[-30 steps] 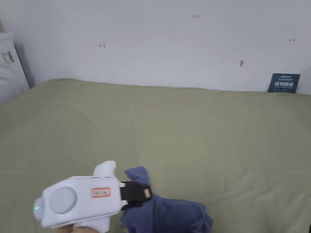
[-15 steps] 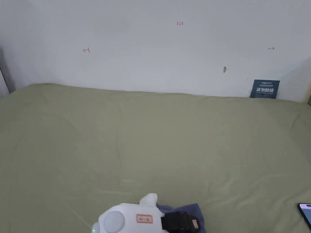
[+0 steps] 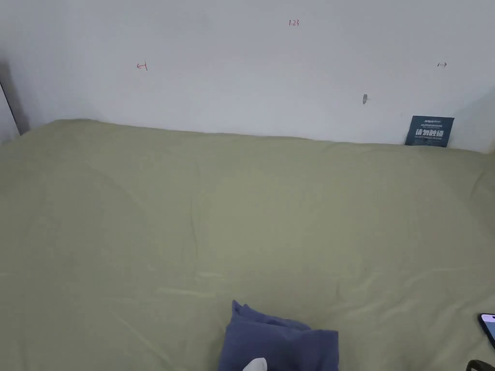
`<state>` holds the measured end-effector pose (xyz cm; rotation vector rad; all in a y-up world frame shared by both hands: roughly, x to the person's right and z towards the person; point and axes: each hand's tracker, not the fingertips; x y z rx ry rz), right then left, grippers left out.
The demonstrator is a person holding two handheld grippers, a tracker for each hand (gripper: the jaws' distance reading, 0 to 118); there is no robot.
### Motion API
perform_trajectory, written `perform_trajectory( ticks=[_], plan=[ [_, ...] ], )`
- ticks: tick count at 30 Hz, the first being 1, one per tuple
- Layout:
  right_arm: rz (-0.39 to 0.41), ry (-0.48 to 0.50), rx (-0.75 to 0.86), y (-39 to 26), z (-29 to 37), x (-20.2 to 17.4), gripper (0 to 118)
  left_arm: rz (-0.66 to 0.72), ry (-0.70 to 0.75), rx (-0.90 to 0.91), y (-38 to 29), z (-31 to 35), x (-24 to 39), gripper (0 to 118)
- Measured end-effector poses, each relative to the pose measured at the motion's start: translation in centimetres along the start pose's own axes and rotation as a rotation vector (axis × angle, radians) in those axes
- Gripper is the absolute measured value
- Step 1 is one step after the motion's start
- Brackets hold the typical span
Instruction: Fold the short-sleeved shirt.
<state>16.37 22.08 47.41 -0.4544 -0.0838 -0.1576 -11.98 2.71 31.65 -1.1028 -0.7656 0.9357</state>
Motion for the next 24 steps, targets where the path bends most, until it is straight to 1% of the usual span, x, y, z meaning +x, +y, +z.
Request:
perform_trajectory(
  ticks=[3, 5, 6, 8, 10, 12, 13, 14, 15, 16, 17, 18, 19, 20, 21, 22, 23, 24],
  plan=[
    [0.0, 0.025, 0.008, 0.4, -0.7, -0.3, 0, -0.016, 0.026, -0.007, 0.6, 1.5, 1.3, 5],
    [0.001, 0.072, -0.002, 0.6, -1.6, -0.7, 0, -0.099, 0.02, 0.029, 1.5, 4.0, 3.1, 5],
    [0.002, 0.126, -0.014, 0.7, -2.3, -1.0, 0, -0.135, -0.006, 0.057, 2.3, 6.0, 4.1, 5],
    [-0.029, 0.261, -0.042, 0.8, -4.2, -1.3, 0, -0.174, -0.037, 0.127, 3.8, 10.2, 5.1, 5],
    [-0.098, 0.454, -0.121, 0.5, -7.6, -1.8, 0, -0.18, 0.027, 0.191, 5.9, 14.7, 4.9, 5],
    [-0.203, 0.618, -0.232, -0.6, -11.9, -2.5, 0, -0.185, 0.166, 0.239, 7.4, 17.7, 3.6, 5],
    [-0.264, 0.697, -0.313, -1.5, -14.4, -2.8, 0, -0.166, 0.238, 0.267, 7.8, 18.9, 2.6, 5],
    [-0.335, 0.783, -0.389, -2.7, -16.9, -2.9, 0, -0.12, 0.265, 0.267, 8.3, 19.7, 1.5, 5],
    [-0.393, 0.829, -0.463, -4.3, -19.5, -3.1, 0, -0.067, 0.259, 0.26, 8.6, 20.3, 0.5, 5],
    [-0.448, 0.832, -0.529, -6.0, -21.6, -3.2, 0, -0.028, 0.257, 0.26, 8.8, 20.5, -0.3, 5],
    [-0.481, 0.822, -0.599, -7.3, -23.4, -3.2, 0, -0.015, 0.246, 0.273, 8.8, 20.6, -0.9, 5],
    [-0.495, 0.751, -0.645, -8.8, -24.7, -3.0, 0, -0.005, 0.224, 0.277, 8.8, 20.1, -1.2, 5],
    [-0.54, 0.737, -0.702, -10.0, -25.8, -2.7, 0, 0.0, 0.199, 0.27, 8.7, 19.7, -1.6, 8],
    [-0.624, 0.775, -0.73, -10.9, -26.3, -2.2, 0, 0.004, 0.18, 0.254, 8.7, 19.1, -1.9, 19],
    [-0.796, 0.885, -0.68, -11.3, -26.5, -1.0, 0, 0.016, 0.158, 0.216, 8.7, 18.3, -2.3, 39],
    [-0.797, 0.847, -0.695, -11.4, -26.6, -0.4, 0, 0.021, 0.154, 0.167, 8.7, 17.3, -2.5, 72],
    [-0.782, 0.837, -0.7, -11.7, -26.4, -0.2, 0, 0.016, 0.156, 0.134, 8.7, 16.4, -2.6, 89],
    [-0.767, 0.857, -0.687, -11.8, -26.4, 0.1, 0, 0.003, 0.147, 0.11, 8.7, 15.5, -2.7, 95]
  ],
)
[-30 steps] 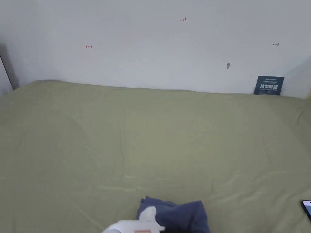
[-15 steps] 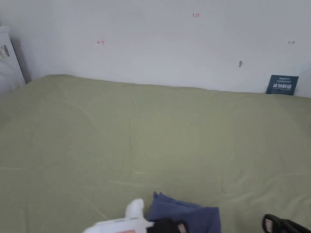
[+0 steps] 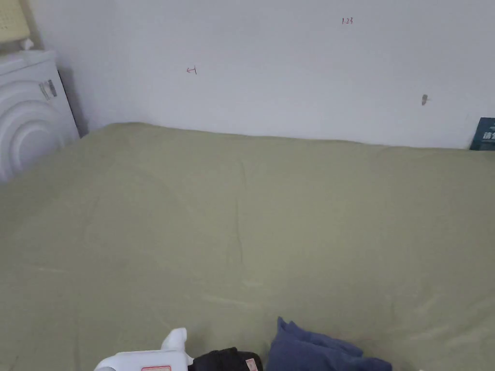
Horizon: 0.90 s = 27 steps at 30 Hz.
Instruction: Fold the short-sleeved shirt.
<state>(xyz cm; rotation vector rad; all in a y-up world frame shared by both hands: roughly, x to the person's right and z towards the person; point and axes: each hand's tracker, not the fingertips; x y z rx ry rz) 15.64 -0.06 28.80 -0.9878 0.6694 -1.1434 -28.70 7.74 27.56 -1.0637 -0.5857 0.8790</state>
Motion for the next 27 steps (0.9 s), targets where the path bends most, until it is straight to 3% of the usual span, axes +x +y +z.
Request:
perform_trajectory(
  ticks=[3, 6, 8, 10, 11, 13, 14, 16, 22, 27],
  plan=[
    [0.104, -0.041, -0.014, -0.1, 0.0, -1.2, 0, -0.015, -0.063, -0.049, 0.1, -2.9, 0.0, 95],
    [0.085, -0.037, -0.017, 0.1, 0.0, -1.0, 0, 0.015, -0.061, -0.109, 0.1, -6.2, -0.2, 95],
    [0.082, -0.033, -0.017, -0.1, 0.0, -1.1, 0, 0.001, -0.168, -0.085, -0.3, -7.7, 0.1, 95],
    [0.096, -0.035, -0.014, -0.2, 0.0, -1.2, 0, 0.005, -0.166, -0.159, -0.1, -9.1, 0.5, 90],
    [0.1, -0.039, -0.011, -0.4, 0.0, -1.4, 0, 0.002, -0.151, -0.183, 0.1, -9.3, 0.7, 81],
    [0.111, -0.044, 0.0, -0.5, 0.1, -1.6, 0, 0.003, -0.066, -0.185, 0.5, -9.0, 0.6, 26],
    [0.116, -0.047, 0.007, -0.6, 0.2, -1.7, 0, -0.015, 0.027, -0.193, 0.6, -8.7, 0.3, 26],
    [0.18, -0.066, 0.009, -0.8, -0.1, -2.1, 0, 0.032, -0.114, -0.204, 0.5, -8.1, -0.9, 26],
    [0.256, -0.115, 0.07, -1.9, 0.1, -4.4, 0, -0.037, -0.088, -0.201, 1.9, -6.3, -0.7, 26],
    [0.346, -0.084, 0.105, -2.5, 0.9, -6.9, 0, -0.063, -0.01, -0.17, 8.2, 2.5, -3.9, 26]
  ],
)
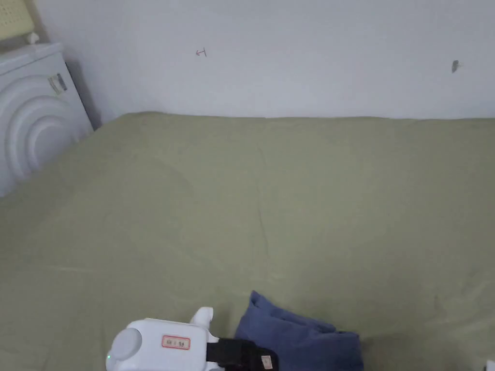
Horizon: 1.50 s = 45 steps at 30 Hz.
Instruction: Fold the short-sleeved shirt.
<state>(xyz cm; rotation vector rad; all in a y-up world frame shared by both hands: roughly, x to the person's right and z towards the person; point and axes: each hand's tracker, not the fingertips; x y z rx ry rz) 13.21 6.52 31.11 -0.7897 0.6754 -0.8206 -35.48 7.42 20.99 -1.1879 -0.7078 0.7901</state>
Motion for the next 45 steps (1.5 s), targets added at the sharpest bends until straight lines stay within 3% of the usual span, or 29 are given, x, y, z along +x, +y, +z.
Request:
perform_trajectory(
  ticks=[9, 13, 14, 16, 18, 20, 21, 23, 25, 26, 30, 34, 37, 39, 43, 45],
  plan=[
    [0.046, -0.078, -0.041, -2.1, 0.9, -3.0, 0, 0.082, 0.377, 0.064, 9.8, 24.3, -8.5, 26],
    [0.049, -0.148, -0.077, -3.3, 2.0, -3.8, 0, 0.122, 0.631, 0.051, 10.8, 29.0, -10.1, 27],
    [0.052, -0.16, -0.081, -3.4, 2.2, -4.0, 0, 0.162, 0.671, 0.052, 11.1, 29.4, -11.1, 40],
    [0.063, -0.181, -0.078, -3.6, 2.4, -4.3, 0, 0.179, 0.857, 0.102, 10.7, 28.3, -12.1, 104],
    [0.066, -0.186, -0.08, -3.3, 2.6, -4.6, 0, 0.171, 1.011, 0.114, 9.7, 27.6, -12.6, 107],
    [0.099, -0.21, -0.064, -2.7, 3.2, -5.4, 0, 0.174, 0.885, 0.166, 8.1, 29.7, -11.6, 105],
    [0.117, -0.208, -0.053, -2.3, 3.7, -5.9, 0, 0.174, 0.904, 0.206, 7.3, 31.1, -10.5, 102],
    [0.156, -0.189, -0.009, -1.5, 4.7, -6.8, 0, 0.136, 0.975, 0.338, 6.4, 34.4, -8.3, 85],
    [0.193, -0.227, 0.037, -0.3, 5.9, -7.9, 0, 0.066, 1.078, 0.509, 4.5, 36.3, -4.0, 81],
    [0.228, -0.255, 0.059, 0.3, 6.4, -8.6, 0, 0.028, 1.072, 0.545, 3.4, 35.8, -1.4, 74],
    [0.401, -0.256, 0.085, 3.0, 8.1, -11.1, 0, -0.415, 0.94, 0.681, -2.2, 30.6, 10.3, 25],
    [0.519, -0.417, 0.151, 5.3, 9.1, -15.1, 0, -0.531, 0.8, 0.799, -6.6, 22.3, 17.6, 2],
    [0.64, -0.525, 0.251, 4.8, 10.0, -18.1, 0, -0.578, 0.69, 0.839, -9.8, 15.8, 21.2, 0],
    [0.645, -0.533, 0.312, 4.1, 10.4, -18.5, 0, -0.631, 0.635, 0.818, -11.0, 12.2, 22.1, 0],
    [0.667, -0.773, 0.38, 3.1, 9.8, -18.6, 0, -0.702, 0.705, 0.85, -12.1, 5.9, 24.0, 0],
    [0.688, -0.808, 0.456, 2.9, 9.9, -18.1, 0, -0.707, 0.716, 0.879, -12.0, 4.8, 24.5, 0]
  ],
)
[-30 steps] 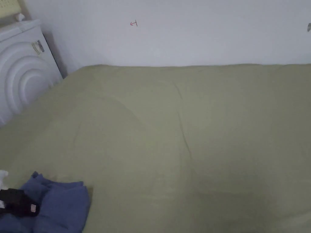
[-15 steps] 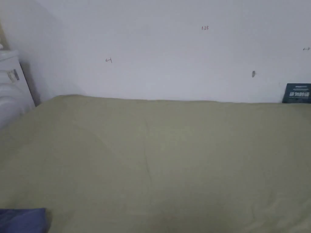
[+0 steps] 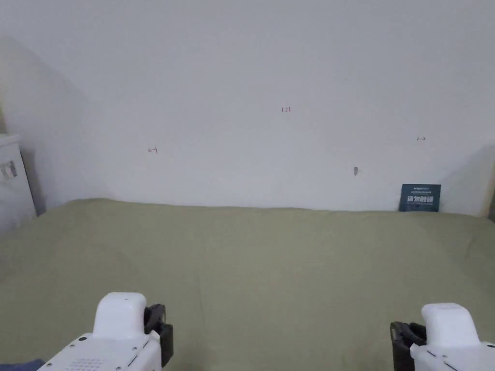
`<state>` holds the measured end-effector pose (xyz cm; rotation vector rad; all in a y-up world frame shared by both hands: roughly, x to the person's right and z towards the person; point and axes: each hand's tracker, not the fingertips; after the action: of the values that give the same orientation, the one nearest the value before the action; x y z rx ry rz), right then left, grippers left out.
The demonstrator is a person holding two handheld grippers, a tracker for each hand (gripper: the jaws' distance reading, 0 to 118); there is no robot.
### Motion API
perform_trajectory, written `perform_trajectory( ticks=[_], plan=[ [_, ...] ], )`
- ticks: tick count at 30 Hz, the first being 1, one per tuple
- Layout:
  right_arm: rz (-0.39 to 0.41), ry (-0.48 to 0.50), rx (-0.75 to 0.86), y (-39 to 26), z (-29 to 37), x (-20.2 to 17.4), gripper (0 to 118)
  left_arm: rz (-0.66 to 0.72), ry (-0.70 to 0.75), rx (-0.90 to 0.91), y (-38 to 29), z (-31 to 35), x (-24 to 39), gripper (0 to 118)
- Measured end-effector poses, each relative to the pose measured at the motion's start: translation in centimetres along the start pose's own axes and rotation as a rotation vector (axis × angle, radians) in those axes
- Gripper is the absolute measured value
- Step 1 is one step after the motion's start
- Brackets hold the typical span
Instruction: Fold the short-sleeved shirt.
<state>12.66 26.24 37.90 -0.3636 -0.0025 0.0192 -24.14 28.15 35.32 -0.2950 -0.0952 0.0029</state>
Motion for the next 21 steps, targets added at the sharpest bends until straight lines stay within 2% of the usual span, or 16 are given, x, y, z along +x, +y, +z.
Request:
perform_trajectory(
  ticks=[2, 5, 6, 9, 11, 12, 13, 14, 15, 16, 17, 21],
  plan=[
    [0.017, -0.14, 0.037, -0.1, -0.1, -0.1, 0, -0.008, 0.072, 0.051, -0.1, -0.1, 1.7, 0],
    [0.173, -0.38, 0.148, -1.6, -1.1, -0.5, 2, -0.147, 0.235, 0.147, -1.4, -0.2, 3.0, 0],
    [0.196, -0.411, 0.15, -2.3, -1.3, -0.5, 2, -0.162, 0.249, 0.162, -1.7, 0.1, 4.2, 0],
    [0.067, -0.322, 0.129, -3.2, -0.7, -0.4, 2, -0.062, 0.139, 0.103, -2.3, -0.1, 4.3, 0],
    [0.058, -0.308, 0.152, -3.1, 0.3, -0.6, 2, -0.041, 0.118, 0.076, -2.5, -0.1, 4.5, 2],
    [0.067, -0.31, 0.165, -3.0, 0.7, -0.8, 2, -0.058, 0.105, 0.075, -2.6, -0.1, 4.5, 15],
    [0.077, -0.308, 0.176, -2.6, 1.1, -0.9, 3, -0.069, 0.09, 0.064, -2.6, -0.1, 4.4, 56],
    [0.08, -0.301, 0.184, -2.2, 1.4, -0.9, 17, -0.071, 0.077, 0.043, -2.4, -0.1, 4.7, 96],
    [0.081, -0.293, 0.191, -1.7, 1.5, -0.8, 53, -0.056, 0.106, 0.018, -2.3, -0.4, 4.8, 118],
    [0.082, -0.287, 0.171, -1.2, 1.4, -0.8, 111, -0.04, 0.127, 0.028, -2.3, 0.1, 4.8, 118],
    [0.077, -0.288, 0.151, -1.0, 1.3, -0.8, 114, -0.02, 0.144, 0.066, -2.2, 0.4, 4.8, 118],
    [0.078, -0.276, 0.259, -1.4, 2.9, -1.4, 118, 0.091, 0.128, 0.138, -1.4, 1.2, 4.4, 118]
  ],
)
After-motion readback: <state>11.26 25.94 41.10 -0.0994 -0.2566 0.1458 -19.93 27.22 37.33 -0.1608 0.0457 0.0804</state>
